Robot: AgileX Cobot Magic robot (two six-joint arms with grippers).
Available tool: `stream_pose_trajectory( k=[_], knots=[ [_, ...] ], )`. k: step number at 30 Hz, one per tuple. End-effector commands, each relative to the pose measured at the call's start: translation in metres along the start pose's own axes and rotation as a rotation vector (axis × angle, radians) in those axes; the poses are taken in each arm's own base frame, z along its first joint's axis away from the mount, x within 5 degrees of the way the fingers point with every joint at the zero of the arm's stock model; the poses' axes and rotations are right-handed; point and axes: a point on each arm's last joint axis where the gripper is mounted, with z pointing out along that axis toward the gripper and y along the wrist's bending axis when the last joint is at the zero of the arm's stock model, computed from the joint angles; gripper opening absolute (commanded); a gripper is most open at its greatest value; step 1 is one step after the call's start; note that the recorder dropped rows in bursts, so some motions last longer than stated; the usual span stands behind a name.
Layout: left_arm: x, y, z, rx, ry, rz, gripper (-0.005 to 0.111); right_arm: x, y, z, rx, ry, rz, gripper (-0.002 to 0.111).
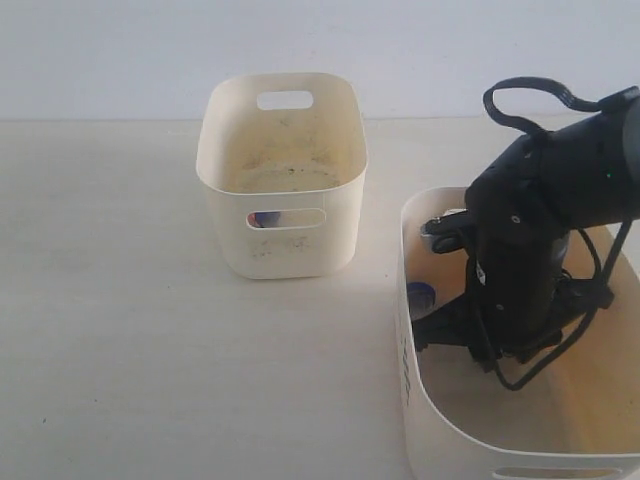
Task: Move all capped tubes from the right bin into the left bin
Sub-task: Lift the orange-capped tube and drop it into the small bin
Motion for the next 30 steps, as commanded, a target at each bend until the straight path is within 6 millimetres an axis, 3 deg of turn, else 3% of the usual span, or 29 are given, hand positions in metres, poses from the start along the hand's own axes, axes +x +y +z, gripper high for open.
stream_pose_trajectory(
  k=[1, 12, 18, 24, 30],
  knots=[
    [-0.001, 0.0, 0.0, 0.008, -0.005, -0.007, 0.004, 0.002, -0.011, -0.023, 0.007, -0.037, 0.023, 0.0],
    [-0.001, 0.0, 0.0, 0.008, -0.005, -0.007, 0.004, 0.007, -0.029, -0.108, -0.168, -0.418, 0.073, 0.0],
    [-0.001, 0.0, 0.0, 0.008, -0.005, -0.007, 0.004, 0.002, -0.026, -0.147, -0.396, -0.687, 0.136, 0.0],
    [-0.001, 0.0, 0.0, 0.008, -0.005, -0.007, 0.004, -0.02, -0.014, -0.175, -0.604, -0.89, 0.213, 0.0],
    [-0.001, 0.0, 0.0, 0.008, -0.005, -0.007, 0.004, -0.057, 0.011, -0.181, -0.637, -0.933, 0.18, 0.0]
  ],
)
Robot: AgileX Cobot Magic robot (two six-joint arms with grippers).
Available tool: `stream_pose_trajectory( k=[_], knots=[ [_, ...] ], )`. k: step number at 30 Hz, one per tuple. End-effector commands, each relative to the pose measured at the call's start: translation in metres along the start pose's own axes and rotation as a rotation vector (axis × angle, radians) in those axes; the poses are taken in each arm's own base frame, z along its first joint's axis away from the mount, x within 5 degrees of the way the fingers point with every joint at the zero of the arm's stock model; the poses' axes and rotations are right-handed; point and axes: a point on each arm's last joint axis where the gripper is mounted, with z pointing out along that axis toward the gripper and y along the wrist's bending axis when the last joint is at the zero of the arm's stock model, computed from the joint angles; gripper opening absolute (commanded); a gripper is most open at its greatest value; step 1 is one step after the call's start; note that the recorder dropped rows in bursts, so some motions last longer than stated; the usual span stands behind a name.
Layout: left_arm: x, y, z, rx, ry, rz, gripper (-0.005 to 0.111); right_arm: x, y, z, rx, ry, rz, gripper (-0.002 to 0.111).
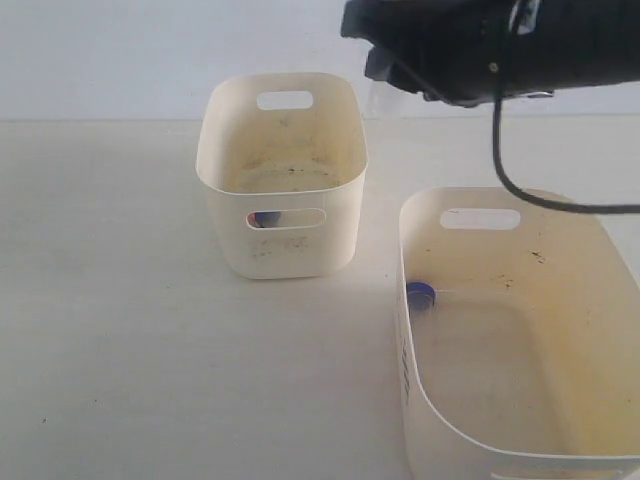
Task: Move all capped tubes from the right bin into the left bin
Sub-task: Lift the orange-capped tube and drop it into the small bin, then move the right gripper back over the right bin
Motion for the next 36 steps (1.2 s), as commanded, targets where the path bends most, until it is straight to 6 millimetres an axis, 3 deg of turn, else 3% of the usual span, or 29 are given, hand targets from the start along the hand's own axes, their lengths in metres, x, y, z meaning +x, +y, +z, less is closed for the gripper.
stream_pose_trajectory(
  k=[1, 8, 10, 12, 17, 19, 22, 25, 29, 34, 36],
  knots=[
    [-0.001, 0.0, 0.0, 0.008, -0.005, -0.007, 0.004, -0.008, 0.015, 0.032, -0.032, -0.006, -0.019, 0.0],
    [-0.001, 0.0, 0.0, 0.008, -0.005, -0.007, 0.004, 0.008, 0.027, 0.086, -0.033, 0.07, -0.022, 0.001],
    [-0.001, 0.0, 0.0, 0.008, -0.005, -0.007, 0.004, 0.012, 0.027, 0.096, -0.024, 0.088, -0.024, 0.006],
    [-0.001, 0.0, 0.0, 0.008, -0.005, -0.007, 0.004, 0.016, 0.025, 0.104, -0.011, 0.109, -0.024, 0.02],
    [-0.001, 0.0, 0.0, 0.008, -0.005, -0.007, 0.004, 0.022, 0.022, 0.112, -0.002, 0.125, -0.03, 0.084],
    [-0.001, 0.0, 0.0, 0.008, -0.005, -0.007, 0.004, 0.021, 0.023, 0.113, -0.004, 0.123, -0.033, 0.091],
    [-0.001, 0.0, 0.0, 0.008, -0.005, -0.007, 0.004, 0.022, 0.022, 0.112, -0.002, 0.127, -0.032, 0.085],
    [-0.001, 0.0, 0.0, 0.008, -0.005, -0.007, 0.004, 0.022, 0.022, 0.112, 0.003, 0.133, -0.032, 0.072],
    [-0.001, 0.0, 0.0, 0.008, -0.005, -0.007, 0.004, 0.015, 0.025, 0.101, 0.007, 0.133, -0.031, 0.045],
    [-0.001, 0.0, 0.0, 0.008, -0.005, -0.007, 0.004, 0.001, 0.029, 0.074, 0.017, 0.143, -0.125, 0.0],
    [-0.001, 0.0, 0.0, 0.008, -0.005, -0.007, 0.004, -0.003, 0.028, 0.06, 0.044, 0.178, -0.152, 0.0]
  ],
)
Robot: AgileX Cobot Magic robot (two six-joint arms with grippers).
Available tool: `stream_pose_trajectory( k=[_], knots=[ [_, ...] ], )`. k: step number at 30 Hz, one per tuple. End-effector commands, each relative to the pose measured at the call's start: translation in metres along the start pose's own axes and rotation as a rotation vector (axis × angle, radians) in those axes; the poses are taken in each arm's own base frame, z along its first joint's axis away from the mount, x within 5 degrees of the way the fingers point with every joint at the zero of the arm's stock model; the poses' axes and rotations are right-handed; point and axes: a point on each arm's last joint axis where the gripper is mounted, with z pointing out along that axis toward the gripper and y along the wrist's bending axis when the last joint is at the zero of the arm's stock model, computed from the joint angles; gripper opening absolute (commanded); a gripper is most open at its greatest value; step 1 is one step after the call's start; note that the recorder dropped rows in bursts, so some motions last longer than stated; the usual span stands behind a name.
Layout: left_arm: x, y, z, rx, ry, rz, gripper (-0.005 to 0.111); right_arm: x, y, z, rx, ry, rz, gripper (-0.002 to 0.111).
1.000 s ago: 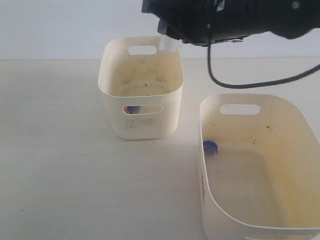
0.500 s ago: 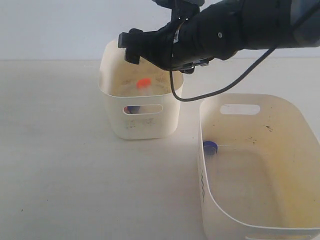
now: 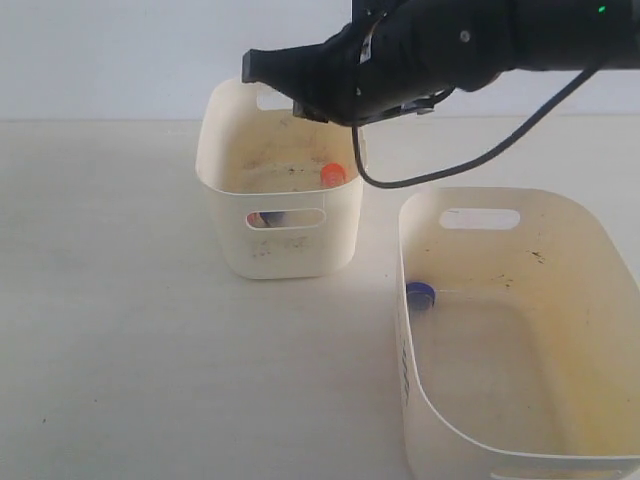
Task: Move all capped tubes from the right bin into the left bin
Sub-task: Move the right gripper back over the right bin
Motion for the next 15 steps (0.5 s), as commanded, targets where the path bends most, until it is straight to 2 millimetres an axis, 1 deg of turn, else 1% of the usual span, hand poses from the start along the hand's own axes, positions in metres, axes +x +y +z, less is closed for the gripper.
stream_pose_trajectory(
  k=[1, 4, 6, 8, 11, 15],
  knots=[
    [-0.001, 0.0, 0.0, 0.008, -0.005, -0.007, 0.004, -0.009, 0.001, -0.034, 0.045, 0.044, -0.086, 0.0],
    [-0.001, 0.0, 0.0, 0.008, -0.005, -0.007, 0.004, -0.002, -0.009, -0.046, 0.118, 0.136, -0.094, 0.0],
    [-0.001, 0.0, 0.0, 0.008, -0.005, -0.007, 0.004, 0.002, -0.021, -0.052, 0.167, 0.183, -0.088, 0.0],
    [-0.001, 0.0, 0.0, 0.008, -0.005, -0.007, 0.004, 0.009, -0.033, -0.058, 0.199, 0.208, -0.075, 0.0],
    [-0.001, 0.0, 0.0, 0.008, -0.005, -0.007, 0.004, 0.02, -0.045, -0.07, 0.223, 0.227, -0.064, 0.0],
    [-0.001, 0.0, 0.0, 0.008, -0.005, -0.007, 0.004, 0.039, -0.054, -0.085, 0.236, 0.268, -0.082, 0.0]
  ],
)
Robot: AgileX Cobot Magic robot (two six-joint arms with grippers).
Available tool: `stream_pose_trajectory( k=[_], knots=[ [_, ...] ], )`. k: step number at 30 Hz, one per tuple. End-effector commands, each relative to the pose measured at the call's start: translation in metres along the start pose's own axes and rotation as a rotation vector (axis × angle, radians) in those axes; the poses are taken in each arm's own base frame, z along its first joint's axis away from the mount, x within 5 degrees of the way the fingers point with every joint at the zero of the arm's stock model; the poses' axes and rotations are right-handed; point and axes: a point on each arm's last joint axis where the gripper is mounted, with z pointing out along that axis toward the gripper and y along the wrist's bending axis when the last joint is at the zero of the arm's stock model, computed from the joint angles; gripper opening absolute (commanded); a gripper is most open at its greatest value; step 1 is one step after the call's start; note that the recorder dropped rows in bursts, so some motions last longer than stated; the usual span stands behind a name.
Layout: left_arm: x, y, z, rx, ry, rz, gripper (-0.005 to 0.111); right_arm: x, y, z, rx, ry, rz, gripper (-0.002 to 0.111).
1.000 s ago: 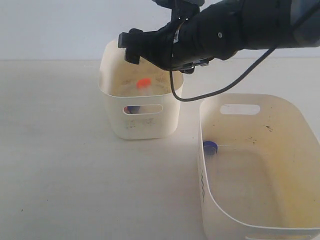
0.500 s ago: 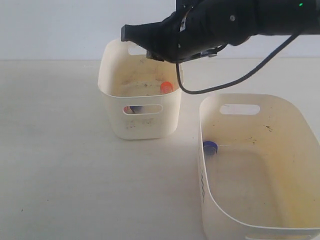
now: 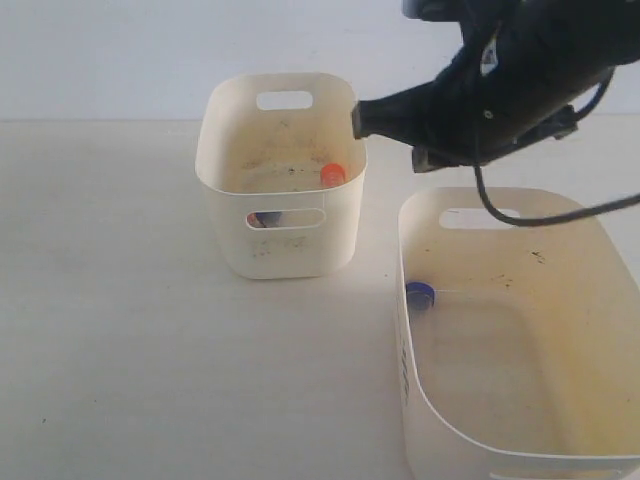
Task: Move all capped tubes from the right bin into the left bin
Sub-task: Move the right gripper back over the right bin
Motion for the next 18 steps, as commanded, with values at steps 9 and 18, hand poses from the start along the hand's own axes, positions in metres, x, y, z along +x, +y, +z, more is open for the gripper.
stream_pose_trajectory(
  k=[9, 18],
  knots=[
    [-0.001, 0.0, 0.0, 0.008, -0.005, -0.007, 0.004, 0.061, -0.039, 0.012, 0.06, 0.158, 0.08, 0.0],
    [-0.001, 0.0, 0.0, 0.008, -0.005, -0.007, 0.004, 0.078, -0.037, 0.02, 0.006, 0.282, 0.058, 0.0]
  ],
)
